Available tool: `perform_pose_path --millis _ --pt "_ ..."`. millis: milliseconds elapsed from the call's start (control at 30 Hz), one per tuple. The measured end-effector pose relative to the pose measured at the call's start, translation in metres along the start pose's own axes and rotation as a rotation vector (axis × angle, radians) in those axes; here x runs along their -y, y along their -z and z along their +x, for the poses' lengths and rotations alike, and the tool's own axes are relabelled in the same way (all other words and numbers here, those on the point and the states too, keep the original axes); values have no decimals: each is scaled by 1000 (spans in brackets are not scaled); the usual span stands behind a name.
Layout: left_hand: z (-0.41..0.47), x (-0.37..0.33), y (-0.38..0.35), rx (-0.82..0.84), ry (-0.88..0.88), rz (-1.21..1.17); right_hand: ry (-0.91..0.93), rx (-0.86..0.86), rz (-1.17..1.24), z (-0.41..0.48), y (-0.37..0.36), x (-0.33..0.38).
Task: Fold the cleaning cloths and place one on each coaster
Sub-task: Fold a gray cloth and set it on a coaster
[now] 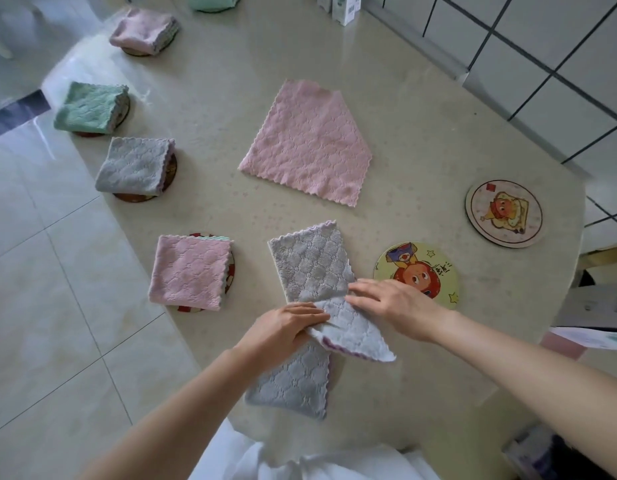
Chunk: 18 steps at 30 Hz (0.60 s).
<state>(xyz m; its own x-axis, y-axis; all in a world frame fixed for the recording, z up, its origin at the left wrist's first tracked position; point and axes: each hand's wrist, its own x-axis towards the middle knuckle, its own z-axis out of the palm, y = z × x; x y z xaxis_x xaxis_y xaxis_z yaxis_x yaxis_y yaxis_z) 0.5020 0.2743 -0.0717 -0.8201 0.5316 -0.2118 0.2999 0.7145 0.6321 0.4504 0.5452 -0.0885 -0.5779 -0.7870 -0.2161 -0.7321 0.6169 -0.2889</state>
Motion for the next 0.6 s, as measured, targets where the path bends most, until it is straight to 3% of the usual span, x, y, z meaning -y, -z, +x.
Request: perform_pose_path --millis 133,267,400,600 --pt "-9 10 5 -104 88 -121 19 4 -55 4 -6 -1" --pt "-11 12 12 -166 200 -198 -30 -84 82 9 -4 -1" --pt "-6 14 16 -202 297 -240 -271 -144 462 21 2 4" --pt "20 34 15 -304 661 -578 -532 -169 660 47 14 4"
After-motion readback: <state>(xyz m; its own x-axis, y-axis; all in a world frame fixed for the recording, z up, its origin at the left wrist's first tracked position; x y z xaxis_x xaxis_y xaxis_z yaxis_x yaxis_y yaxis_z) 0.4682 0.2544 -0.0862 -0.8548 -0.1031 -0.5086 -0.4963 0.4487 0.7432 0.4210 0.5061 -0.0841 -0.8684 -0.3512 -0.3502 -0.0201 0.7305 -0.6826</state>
